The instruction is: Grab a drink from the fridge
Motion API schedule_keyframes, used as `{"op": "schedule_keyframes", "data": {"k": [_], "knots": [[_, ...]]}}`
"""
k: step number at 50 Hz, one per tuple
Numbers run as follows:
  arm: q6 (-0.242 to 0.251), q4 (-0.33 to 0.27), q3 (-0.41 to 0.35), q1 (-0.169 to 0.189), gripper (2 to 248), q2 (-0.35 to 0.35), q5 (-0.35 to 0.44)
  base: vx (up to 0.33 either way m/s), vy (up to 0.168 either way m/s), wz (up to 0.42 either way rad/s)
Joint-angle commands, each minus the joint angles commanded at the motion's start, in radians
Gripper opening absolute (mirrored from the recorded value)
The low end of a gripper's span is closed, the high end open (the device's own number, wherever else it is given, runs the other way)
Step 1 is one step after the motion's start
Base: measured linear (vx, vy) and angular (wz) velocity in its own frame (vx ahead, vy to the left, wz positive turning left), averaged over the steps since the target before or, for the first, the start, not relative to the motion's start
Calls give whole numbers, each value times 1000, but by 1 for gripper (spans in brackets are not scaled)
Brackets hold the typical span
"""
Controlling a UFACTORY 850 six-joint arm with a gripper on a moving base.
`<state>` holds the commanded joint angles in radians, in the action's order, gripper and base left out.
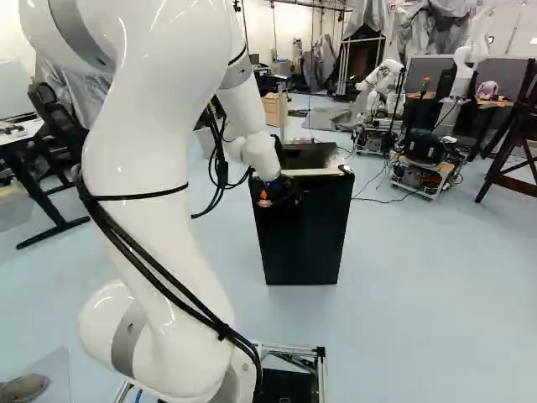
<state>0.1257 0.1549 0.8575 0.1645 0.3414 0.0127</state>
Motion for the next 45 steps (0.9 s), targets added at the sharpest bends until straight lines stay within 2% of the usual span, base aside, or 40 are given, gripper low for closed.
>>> {"op": "schedule_keyframes", "data": {"k": [19,45], "knots": [[0,0,-1,0,247,-1,0,0,0,0],[0,0,-126,4,247,-101,3,0,0,0]]}}
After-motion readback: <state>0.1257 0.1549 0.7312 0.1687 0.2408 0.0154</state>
